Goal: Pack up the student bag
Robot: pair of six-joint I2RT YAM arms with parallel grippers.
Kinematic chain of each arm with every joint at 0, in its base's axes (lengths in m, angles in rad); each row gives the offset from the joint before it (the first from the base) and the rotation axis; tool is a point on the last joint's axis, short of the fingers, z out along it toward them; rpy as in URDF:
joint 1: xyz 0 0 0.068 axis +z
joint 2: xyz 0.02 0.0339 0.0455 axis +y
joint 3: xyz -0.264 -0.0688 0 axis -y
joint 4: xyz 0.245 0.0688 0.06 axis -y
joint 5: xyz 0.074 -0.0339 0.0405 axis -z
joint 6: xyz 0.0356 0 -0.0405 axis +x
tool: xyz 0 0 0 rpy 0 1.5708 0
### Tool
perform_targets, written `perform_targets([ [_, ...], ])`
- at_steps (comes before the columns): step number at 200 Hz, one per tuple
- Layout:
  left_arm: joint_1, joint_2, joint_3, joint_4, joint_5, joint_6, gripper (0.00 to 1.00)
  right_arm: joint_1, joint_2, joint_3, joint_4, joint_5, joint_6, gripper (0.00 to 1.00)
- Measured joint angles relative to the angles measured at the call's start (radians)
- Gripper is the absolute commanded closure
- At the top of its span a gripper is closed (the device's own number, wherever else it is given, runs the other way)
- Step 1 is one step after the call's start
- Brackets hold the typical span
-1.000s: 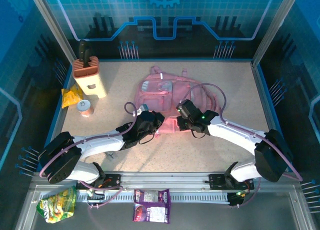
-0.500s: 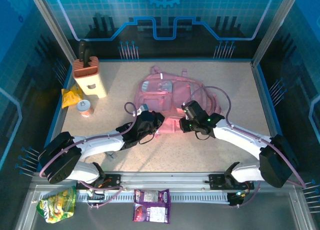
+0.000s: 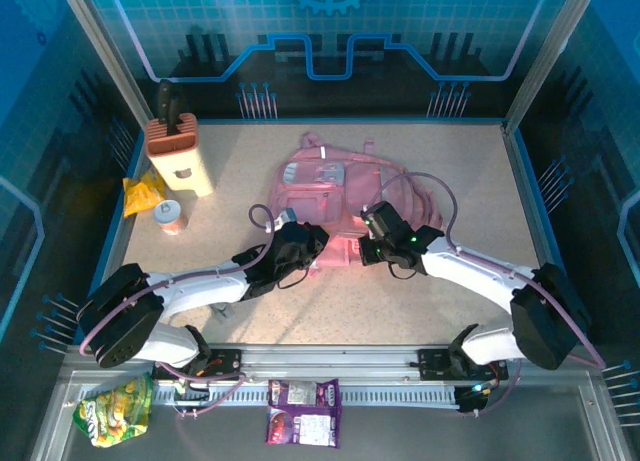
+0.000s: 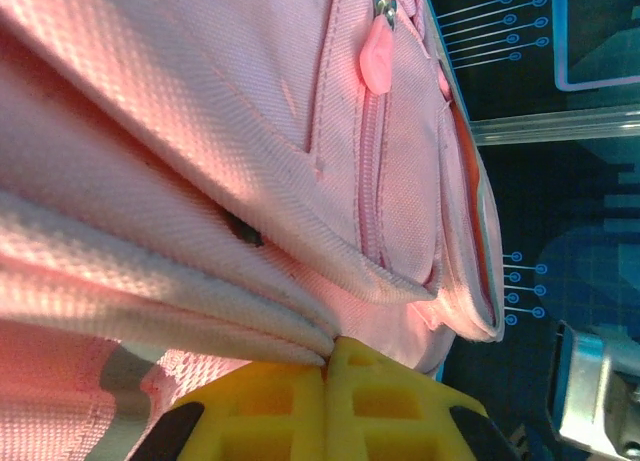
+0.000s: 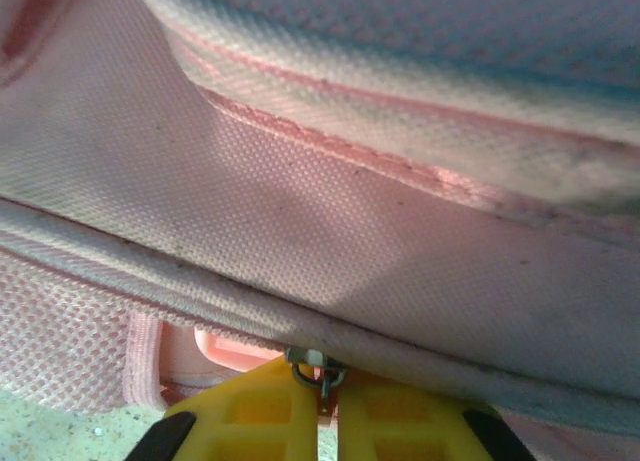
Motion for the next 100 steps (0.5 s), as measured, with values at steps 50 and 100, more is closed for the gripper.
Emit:
perform_targets([
  [50,0.053,-0.025,-0.007,0.001,0.051,0.007,1.0,-0.049,-0.071,-0.043,-0.01,-0.012,-0.021,1.0],
  [100,0.176,-0.038,-0.008,-0.034,0.158,0.058,1.0,-0.116,-0.115,-0.079,-0.045,-0.009,-0.035,1.0],
])
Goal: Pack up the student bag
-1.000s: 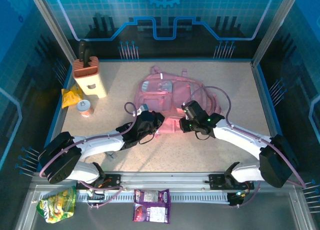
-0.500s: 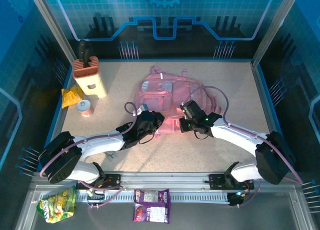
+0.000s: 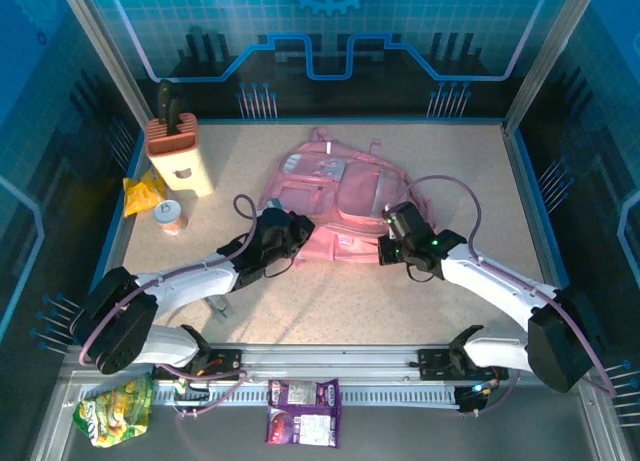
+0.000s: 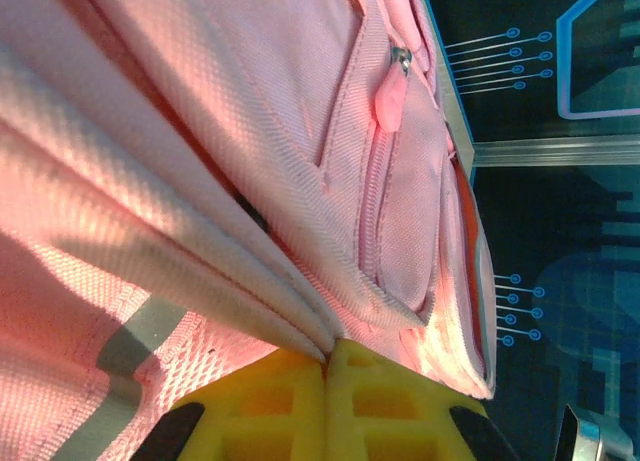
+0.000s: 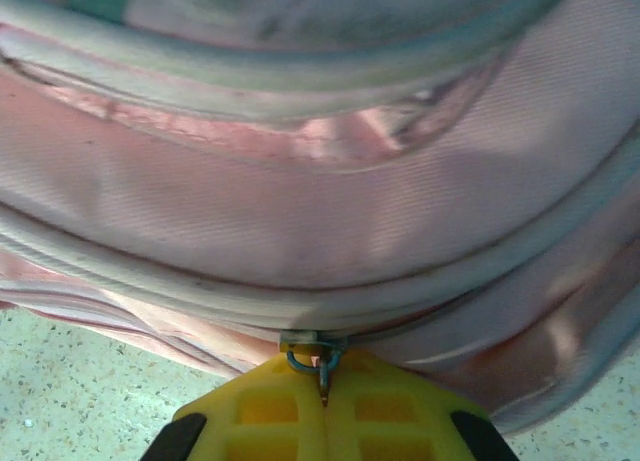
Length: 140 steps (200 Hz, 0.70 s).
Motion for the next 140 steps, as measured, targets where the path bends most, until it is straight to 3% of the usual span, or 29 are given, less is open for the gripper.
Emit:
perform_targets([
  [14,0.019,0.0,0.0,-0.003,0.02,0.007,1.0,-0.006,0.002,-0.002,0.007,-0.024,-0.009,1.0],
  [39,0.029,0.0,0.0,-0.008,0.031,0.024,1.0,-0.01,0.036,0.0,0.021,-0.049,-0.026,0.87],
  [78,0.034,0.0,0.0,-0.018,0.038,0.029,1.0,-0.013,0.101,0.011,0.034,-0.056,-0.053,0.79],
  [114,0.04,0.001,0.0,-0.018,0.041,0.034,1.0,-0.015,0.122,0.011,0.056,-0.051,-0.074,0.94],
  [140,0.041,0.006,0.002,-0.027,0.042,0.06,1.0,-0.015,0.121,0.012,0.053,-0.042,-0.088,1.0],
])
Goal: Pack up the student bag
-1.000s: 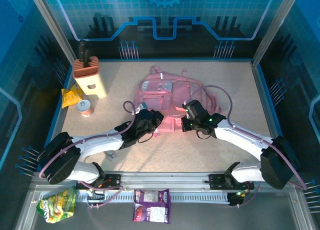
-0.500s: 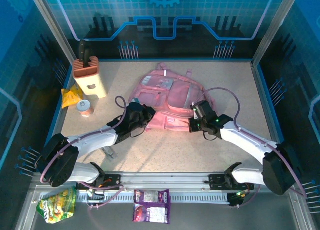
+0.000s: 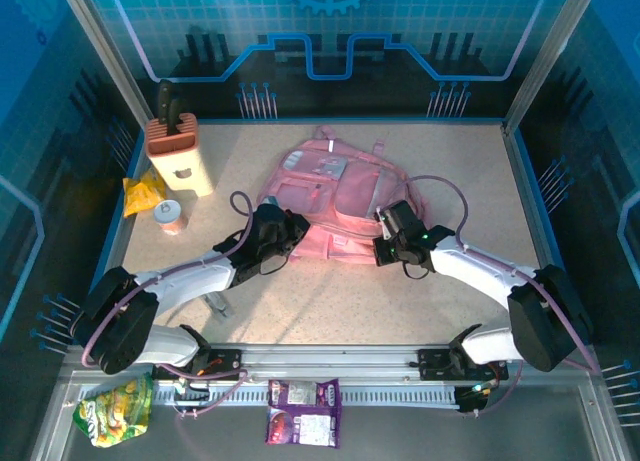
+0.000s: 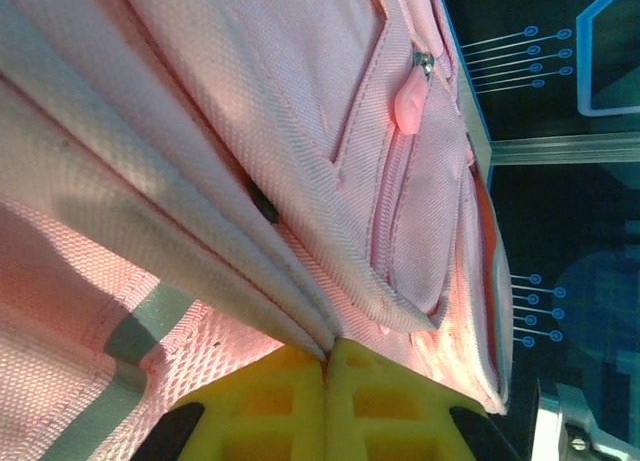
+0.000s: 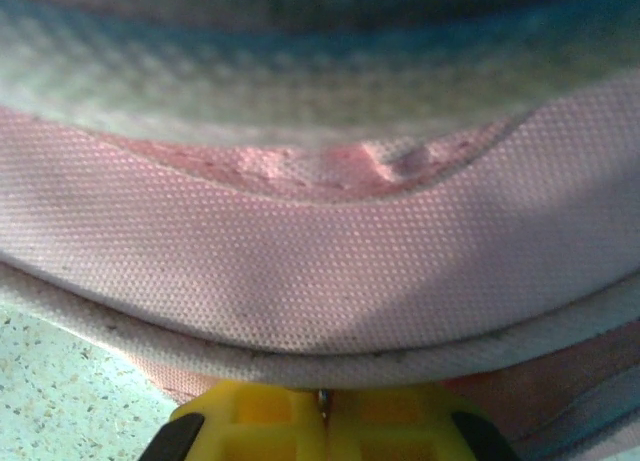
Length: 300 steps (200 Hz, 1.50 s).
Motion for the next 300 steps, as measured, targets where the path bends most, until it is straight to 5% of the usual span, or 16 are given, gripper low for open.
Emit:
perform_targets([
  [95,0.157,0.126,0.177,-0.116,0.164,0.169,1.0,-0.013,-0.099,0.043,-0.104,0.042,0.025,1.0],
  [107,0.177,0.173,0.227,-0.135,0.181,0.201,0.84,0.029,-0.092,0.051,-0.115,0.047,0.045,1.0],
  [149,0.252,0.258,0.316,-0.168,0.251,0.313,0.52,0.227,0.001,0.123,-0.124,0.023,0.12,1.0],
  [165,0.252,0.216,0.26,-0.146,0.279,0.307,0.49,0.265,0.028,0.135,-0.108,0.01,0.143,1.0],
  [211,0.086,-0.027,0.043,-0.13,0.204,0.172,0.5,0.276,0.039,0.135,-0.081,-0.013,0.177,1.0],
  [247,-0.081,-0.041,-0.019,-0.019,0.103,0.029,0.61,0.276,0.037,0.111,-0.058,-0.014,0.185,1.0],
  [300,-0.183,0.042,-0.051,0.06,-0.041,-0.144,0.66,0.278,0.007,0.09,-0.028,-0.005,0.188,1.0],
])
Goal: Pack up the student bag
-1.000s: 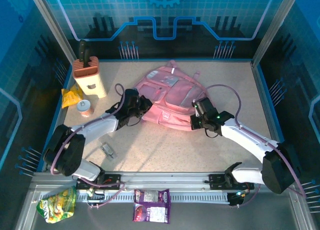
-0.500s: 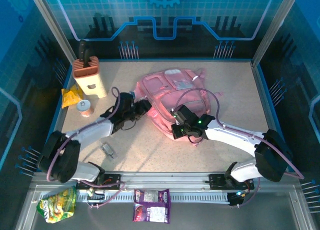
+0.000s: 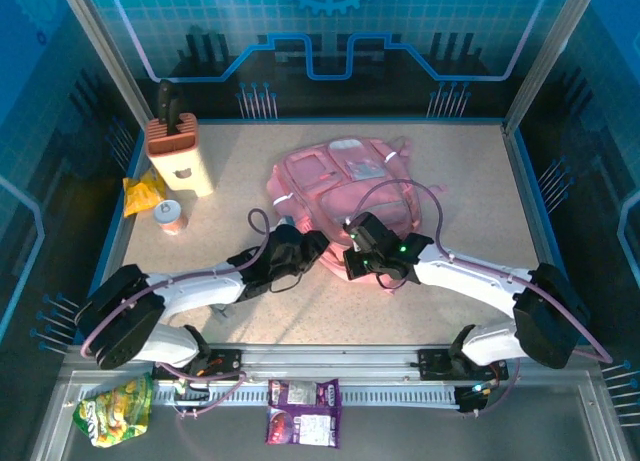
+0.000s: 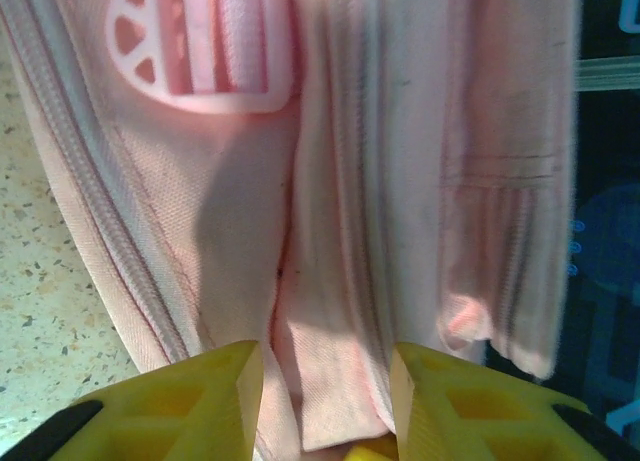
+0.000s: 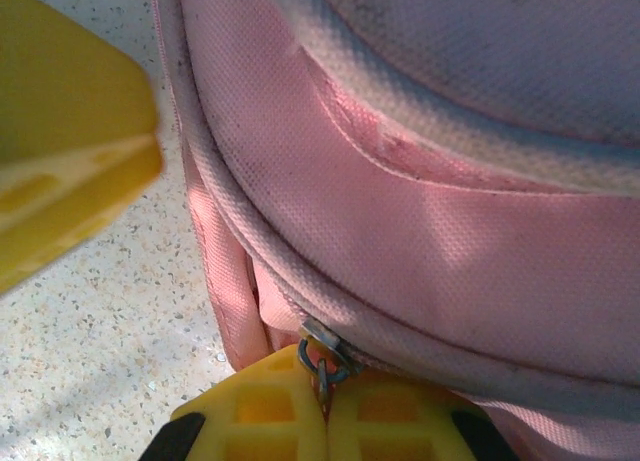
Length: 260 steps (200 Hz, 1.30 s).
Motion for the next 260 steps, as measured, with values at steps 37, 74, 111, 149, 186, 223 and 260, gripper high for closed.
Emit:
perform_targets([
  [37,-0.033,0.101,0.035,0.045,-0.05,-0.031,0.68,0.0,0.0,-0.016,0.008,0.021,0.0,1.0],
  [74,-0.054,0.122,0.042,0.074,-0.089,-0.057,0.68,0.0,0.0,-0.023,0.013,0.034,-0.001,1.0],
  [111,-0.063,0.087,0.008,0.1,-0.115,-0.083,0.68,0.0,0.0,-0.041,0.043,0.03,-0.001,1.0],
  [149,-0.063,0.044,0.004,0.109,-0.13,-0.083,0.62,0.002,0.0,-0.043,0.053,0.026,-0.004,1.0],
  [186,-0.069,0.109,0.07,0.129,-0.129,-0.086,0.67,0.003,0.0,-0.043,0.053,0.028,-0.004,1.0],
  [223,-0.079,0.212,0.082,0.192,-0.126,-0.107,0.88,0.003,0.001,-0.043,0.048,0.034,-0.004,1.0],
  [260,-0.079,0.193,0.082,0.187,-0.142,-0.106,1.0,0.003,0.001,-0.043,0.042,0.046,-0.004,1.0],
])
